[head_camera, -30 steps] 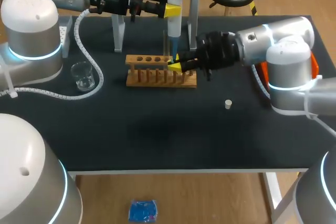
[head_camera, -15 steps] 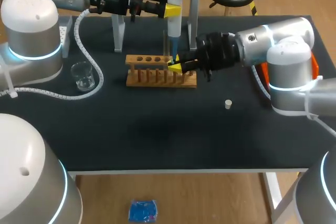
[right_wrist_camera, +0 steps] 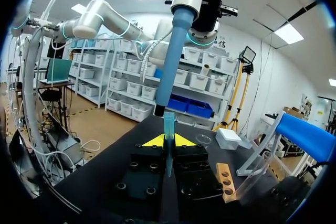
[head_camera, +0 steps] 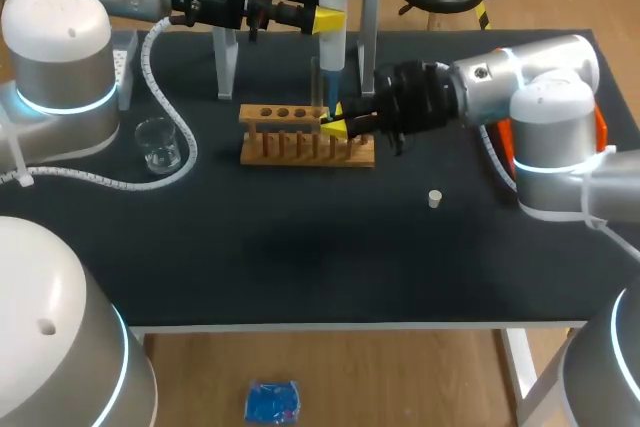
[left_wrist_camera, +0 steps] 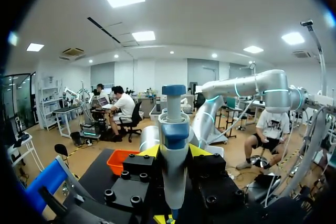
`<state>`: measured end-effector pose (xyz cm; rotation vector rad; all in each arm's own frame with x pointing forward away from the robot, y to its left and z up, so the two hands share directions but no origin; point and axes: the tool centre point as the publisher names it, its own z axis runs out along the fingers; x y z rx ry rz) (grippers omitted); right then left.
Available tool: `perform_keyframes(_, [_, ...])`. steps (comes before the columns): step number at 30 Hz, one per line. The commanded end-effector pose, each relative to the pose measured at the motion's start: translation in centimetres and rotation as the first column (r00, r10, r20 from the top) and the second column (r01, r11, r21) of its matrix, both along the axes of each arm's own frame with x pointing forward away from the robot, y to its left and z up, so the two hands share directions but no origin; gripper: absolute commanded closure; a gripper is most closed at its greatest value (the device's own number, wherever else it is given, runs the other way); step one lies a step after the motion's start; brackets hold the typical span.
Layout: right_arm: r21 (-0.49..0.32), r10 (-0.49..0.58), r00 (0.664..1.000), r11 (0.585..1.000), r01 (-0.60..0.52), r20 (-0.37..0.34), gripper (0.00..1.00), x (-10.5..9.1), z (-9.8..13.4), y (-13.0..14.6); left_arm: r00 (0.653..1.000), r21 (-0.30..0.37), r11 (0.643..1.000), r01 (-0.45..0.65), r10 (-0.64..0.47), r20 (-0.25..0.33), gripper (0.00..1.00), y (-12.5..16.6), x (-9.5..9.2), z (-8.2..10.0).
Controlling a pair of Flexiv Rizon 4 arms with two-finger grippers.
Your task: Invert the test tube, pick up the pipette, mount the tip to pipette, aspirate from beaker and dispense into the tube, eject the tip, return the pipette, and cap with the stopper.
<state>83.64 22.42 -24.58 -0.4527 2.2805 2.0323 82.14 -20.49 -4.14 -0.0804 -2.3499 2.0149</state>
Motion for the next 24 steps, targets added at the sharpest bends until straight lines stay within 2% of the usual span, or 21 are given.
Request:
perform_keyframes(1, [0.001,0.002,1.000,1.000,-0.002,0.001,1.00,-0.13,-0.04,-0.12,1.000,0.002,1.000,0.004,-0.004,0.000,1.00,0.03,0.11,0.04])
perform_keyframes(9, [-0.013,-0.001,1.000,1.000,0.001,-0.004,1.00,-0.08,-0.74,-0.30,1.000,0.002,1.000,0.004,-0.004,0.000,1.00,0.03,0.11,0.04])
perform_keyframes(24, [-0.001,0.002,1.000,1.000,-0.002,-0.003,1.00,-0.30,-0.25,-0.34,1.000,0.002,1.000,0.004,-0.004,0.000,1.00,0.03,0.11,0.04])
